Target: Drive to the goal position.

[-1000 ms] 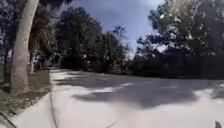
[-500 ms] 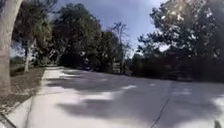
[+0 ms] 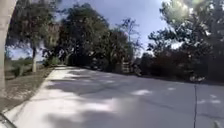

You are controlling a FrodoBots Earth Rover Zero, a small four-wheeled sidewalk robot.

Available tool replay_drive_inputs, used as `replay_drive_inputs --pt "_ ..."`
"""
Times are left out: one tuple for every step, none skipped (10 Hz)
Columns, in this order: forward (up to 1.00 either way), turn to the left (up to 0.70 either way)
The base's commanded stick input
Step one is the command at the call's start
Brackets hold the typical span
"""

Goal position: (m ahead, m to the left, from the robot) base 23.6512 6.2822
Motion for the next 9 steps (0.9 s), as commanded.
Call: replay_drive_inputs --pt "0.77 0.0" --pt "0.85 0.0" --pt "0.85 0.05" --pt "0.85 0.22" --pt "0.85 0.34" --pt "0.85 0.34" --pt "0.85 0.34" --pt "0.85 0.34" --pt "0.85 0.34"
